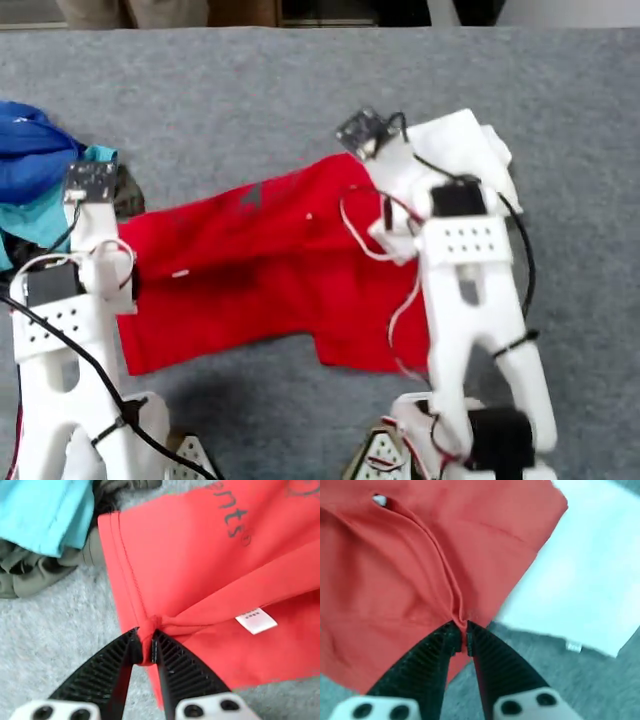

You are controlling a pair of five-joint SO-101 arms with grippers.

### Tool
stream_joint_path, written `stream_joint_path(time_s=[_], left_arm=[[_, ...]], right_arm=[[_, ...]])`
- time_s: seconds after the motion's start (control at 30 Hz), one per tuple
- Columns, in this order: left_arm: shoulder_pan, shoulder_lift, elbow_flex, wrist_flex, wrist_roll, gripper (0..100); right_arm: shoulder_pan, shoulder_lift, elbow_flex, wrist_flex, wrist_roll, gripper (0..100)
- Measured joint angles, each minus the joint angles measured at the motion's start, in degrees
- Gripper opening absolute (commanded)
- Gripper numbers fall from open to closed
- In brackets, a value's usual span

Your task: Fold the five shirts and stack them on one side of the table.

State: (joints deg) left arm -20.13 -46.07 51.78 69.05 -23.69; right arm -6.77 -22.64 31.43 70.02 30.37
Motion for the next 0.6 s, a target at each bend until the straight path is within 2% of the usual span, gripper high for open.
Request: stream_joint_path(time_s=[0.2, 0.43, 0.6], left_arm=[[-4.6, 0.0, 1.2, 1.5, -4.3, 2], [-5.3, -0.1, 3.2, 3.5, -6.3, 2], [-4.7, -0.1, 7.2, 3.4, -9.4, 2]], right_arm=[[0.7, -8.1, 9.6, 0.0, 3.1, 0.1], [0.8, -15.6, 17.3, 0.1, 5.2, 0.1], [4.6, -17.9, 21.0, 0.1, 7.9, 0.1]])
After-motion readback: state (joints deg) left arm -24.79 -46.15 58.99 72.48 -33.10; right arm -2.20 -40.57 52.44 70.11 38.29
